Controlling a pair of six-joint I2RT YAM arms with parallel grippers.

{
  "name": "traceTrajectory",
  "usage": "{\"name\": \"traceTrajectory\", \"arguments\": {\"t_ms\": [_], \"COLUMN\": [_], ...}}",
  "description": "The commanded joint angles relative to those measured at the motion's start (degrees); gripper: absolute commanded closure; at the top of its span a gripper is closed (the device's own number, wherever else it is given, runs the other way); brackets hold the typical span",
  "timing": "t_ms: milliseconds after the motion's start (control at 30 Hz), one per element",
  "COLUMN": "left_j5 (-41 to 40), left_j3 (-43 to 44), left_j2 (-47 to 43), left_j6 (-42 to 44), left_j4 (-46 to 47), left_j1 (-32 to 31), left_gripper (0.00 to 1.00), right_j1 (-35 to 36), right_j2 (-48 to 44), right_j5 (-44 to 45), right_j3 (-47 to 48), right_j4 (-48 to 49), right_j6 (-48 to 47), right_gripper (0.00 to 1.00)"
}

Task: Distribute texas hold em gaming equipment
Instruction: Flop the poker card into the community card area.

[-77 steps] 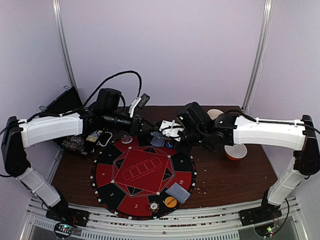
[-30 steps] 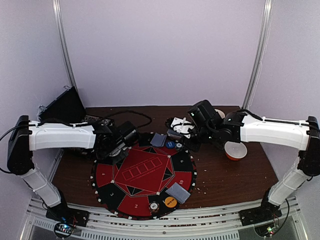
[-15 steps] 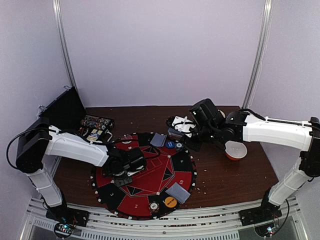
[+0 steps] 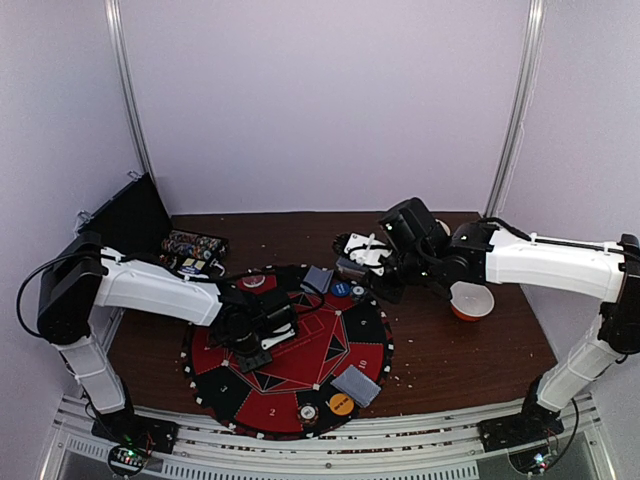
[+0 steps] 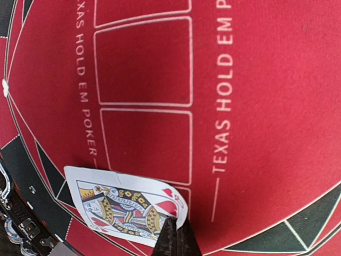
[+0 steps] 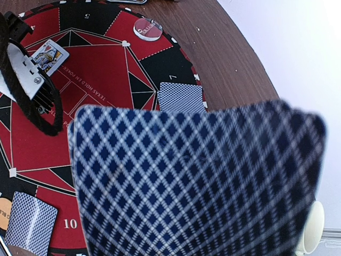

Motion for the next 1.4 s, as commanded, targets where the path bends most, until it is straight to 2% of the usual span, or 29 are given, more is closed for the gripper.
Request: {"name": "traceTrajectory", "arguments": {"t_ms": [0, 233, 1033, 1367], "left_j5": [11.1, 12.0, 17.5, 14.3], "left_j3": [-0.1, 0.9, -1.3, -2.3], "left_j2": [3.6, 5.6, 4.4, 1.6], "left_j6": [-2.0, -4.1, -6.2, -7.2], "left_j4": [-1.0, -4.0, -9.6, -10.8], "left_j1": [-0.8, -0.4, -0.3, -0.3], "left_gripper": [1.0, 1.0, 1.0, 1.0], "right_j1": [-0.2, -0.3, -0.2, -0.3], "right_j2": [-1.6, -1.7, -1.7, -1.4], "right_j5": [0.2, 0.0, 0.2, 0.2], "right_j3": [1.0, 1.0, 1.0, 1.3], "right_j4": [-0.6, -0.5, -0.7, -0.9], "right_j6": [0.8, 0.9, 0.5, 0.2], "right_gripper": [0.72, 0.71, 0.71, 0.71]}}
